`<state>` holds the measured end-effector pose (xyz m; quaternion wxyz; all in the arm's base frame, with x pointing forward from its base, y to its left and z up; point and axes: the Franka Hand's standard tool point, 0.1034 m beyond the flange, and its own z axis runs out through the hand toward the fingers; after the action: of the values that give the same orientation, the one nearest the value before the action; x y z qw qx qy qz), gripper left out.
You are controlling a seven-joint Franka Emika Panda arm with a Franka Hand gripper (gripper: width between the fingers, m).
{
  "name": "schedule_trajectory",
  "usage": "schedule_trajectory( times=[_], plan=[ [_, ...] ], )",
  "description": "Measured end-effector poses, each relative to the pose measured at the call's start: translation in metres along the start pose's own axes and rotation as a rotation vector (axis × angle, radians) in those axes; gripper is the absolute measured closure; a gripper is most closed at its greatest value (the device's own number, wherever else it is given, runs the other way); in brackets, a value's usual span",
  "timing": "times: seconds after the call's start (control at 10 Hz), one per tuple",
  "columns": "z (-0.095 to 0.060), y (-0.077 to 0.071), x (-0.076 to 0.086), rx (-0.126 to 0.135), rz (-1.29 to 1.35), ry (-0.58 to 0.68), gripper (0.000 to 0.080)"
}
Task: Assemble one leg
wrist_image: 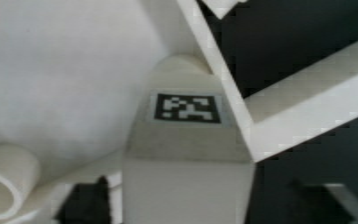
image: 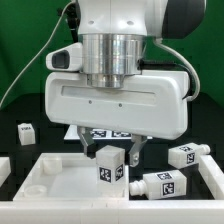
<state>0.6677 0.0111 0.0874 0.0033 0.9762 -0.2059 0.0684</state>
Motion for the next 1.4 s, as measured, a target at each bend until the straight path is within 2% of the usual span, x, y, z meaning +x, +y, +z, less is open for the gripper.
schedule_trajectory(
  times=[0.1,0.2,0.7,1.0,1.3,1.4],
  plan=[
    [-0.004,-0.001,-0.002,0.004,-0.120,0.000,0.0184],
    [-0.007,0.001,-0.007,0.005,-0.253,-0.006,0.0155],
    [-0.006,0.004,-0.008,-0.001,-0.618,-0.007,0.0151],
    [-0.003,0.001,-0.015,-0.034,-1.004,-0.020,0.0151],
    [0.002,0.006,-0.014,-0.033,-1.345,-0.036,0.0151],
    [0.002,0.010,-0.012,-0.033,-1.378,-0.037,0.0151]
  ],
)
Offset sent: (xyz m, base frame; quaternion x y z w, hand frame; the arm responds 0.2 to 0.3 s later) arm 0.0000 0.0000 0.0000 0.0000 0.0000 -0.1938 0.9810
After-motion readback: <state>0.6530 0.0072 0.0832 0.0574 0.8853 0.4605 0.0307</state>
